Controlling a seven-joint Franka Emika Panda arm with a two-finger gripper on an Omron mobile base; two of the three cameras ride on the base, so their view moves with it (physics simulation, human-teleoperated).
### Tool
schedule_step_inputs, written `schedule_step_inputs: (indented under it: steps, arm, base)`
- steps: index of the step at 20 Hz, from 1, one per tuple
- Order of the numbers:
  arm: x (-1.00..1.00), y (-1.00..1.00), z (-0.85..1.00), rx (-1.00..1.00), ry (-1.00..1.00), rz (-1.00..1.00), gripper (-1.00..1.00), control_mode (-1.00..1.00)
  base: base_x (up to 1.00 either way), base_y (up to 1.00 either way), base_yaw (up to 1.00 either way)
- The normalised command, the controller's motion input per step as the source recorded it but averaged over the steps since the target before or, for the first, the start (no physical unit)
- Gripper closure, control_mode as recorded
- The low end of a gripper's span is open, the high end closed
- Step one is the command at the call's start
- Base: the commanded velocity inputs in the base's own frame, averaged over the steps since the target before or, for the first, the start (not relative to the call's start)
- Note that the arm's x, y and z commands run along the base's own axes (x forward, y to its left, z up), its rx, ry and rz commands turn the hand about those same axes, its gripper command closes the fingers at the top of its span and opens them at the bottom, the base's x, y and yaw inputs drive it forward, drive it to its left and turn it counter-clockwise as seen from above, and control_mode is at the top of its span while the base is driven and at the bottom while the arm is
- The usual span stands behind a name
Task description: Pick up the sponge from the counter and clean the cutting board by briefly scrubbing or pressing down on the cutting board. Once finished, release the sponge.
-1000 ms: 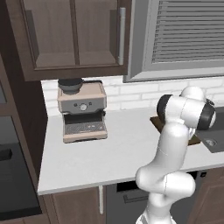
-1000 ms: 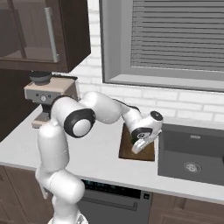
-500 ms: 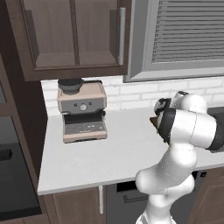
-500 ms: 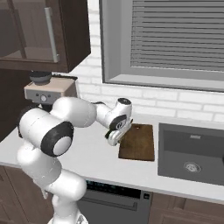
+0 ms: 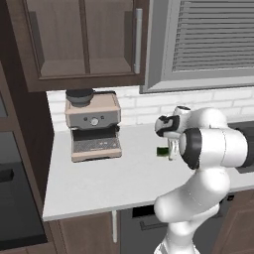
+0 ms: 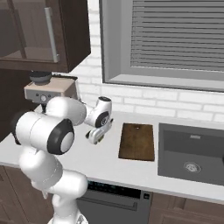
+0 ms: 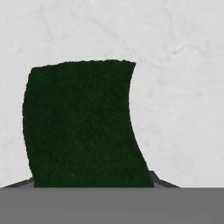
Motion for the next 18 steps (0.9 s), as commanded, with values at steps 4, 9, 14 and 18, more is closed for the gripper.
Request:
schedule_step_inputs:
  steps: [4,9,14,18]
  arm:
    - [0.78,0.48,-0.78,0.15,0.13,0.0,1.0,-1.0]
    - [0.21,0.44,0.01,-0.02,0.01,0.0,-1.0,-1.0]
    - [-0.19,0.06,0.37,-0.01,-0.03,0.0,-1.0,-1.0]
    - [0.0,0.0,0.36,0.0,0.0,0.0,-1.0,-1.0]
  base:
    - [0.0,0.0,0.0]
    - [0.0,0.0,0.0]
    - [0.0,0.0,0.0]
    - [0.0,0.0,0.0]
